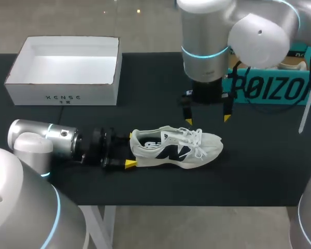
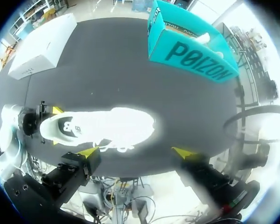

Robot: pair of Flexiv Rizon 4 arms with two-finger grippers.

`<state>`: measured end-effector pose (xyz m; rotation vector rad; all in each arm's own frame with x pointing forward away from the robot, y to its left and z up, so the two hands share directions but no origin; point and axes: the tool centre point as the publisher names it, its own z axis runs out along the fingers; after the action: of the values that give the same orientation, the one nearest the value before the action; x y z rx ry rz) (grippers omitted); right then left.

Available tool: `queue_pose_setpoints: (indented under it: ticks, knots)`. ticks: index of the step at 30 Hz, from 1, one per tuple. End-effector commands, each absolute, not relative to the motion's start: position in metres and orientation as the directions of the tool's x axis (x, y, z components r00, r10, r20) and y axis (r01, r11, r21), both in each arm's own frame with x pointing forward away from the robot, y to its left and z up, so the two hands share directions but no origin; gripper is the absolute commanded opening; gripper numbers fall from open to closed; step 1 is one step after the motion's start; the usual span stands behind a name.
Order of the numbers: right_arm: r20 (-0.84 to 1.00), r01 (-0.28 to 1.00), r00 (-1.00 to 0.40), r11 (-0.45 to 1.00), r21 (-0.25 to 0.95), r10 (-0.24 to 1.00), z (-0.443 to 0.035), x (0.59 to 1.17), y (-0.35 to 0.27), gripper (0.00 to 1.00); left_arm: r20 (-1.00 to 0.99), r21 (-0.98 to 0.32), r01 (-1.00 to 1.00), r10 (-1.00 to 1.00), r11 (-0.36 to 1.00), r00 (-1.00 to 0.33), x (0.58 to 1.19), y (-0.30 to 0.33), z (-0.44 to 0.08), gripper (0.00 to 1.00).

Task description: Take the shoe out of the shoebox, open the shoe tongue, remove and reinsert the insole, then place the shoe into the shoebox

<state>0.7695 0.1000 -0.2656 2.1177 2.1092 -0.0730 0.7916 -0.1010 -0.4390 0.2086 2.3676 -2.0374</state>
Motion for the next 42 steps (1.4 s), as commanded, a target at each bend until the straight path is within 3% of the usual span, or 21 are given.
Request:
queue_pose_setpoints:
  ticks: [1,12,42]
  knots:
    - [-0.127,0.999,-0.005,0.012,0.051,0.992,-0.285,0.771,0.124,1.0,-0.095,-0.984,0.108,0.092,0.145,-0.991,0.793,-0.102,-0.443,0.0]
    - [-0.067,0.996,-0.013,0.019,0.092,0.998,-0.303,0.758,0.166,1.0,-0.095,-0.984,0.108,0.092,0.145,-0.991,0.793,-0.102,-0.443,0.0]
    - [-0.26,0.979,-0.044,0.093,0.182,0.965,-0.333,0.765,0.218,1.0,-0.095,-0.984,0.108,0.092,0.145,-0.991,0.793,-0.102,-0.443,0.0]
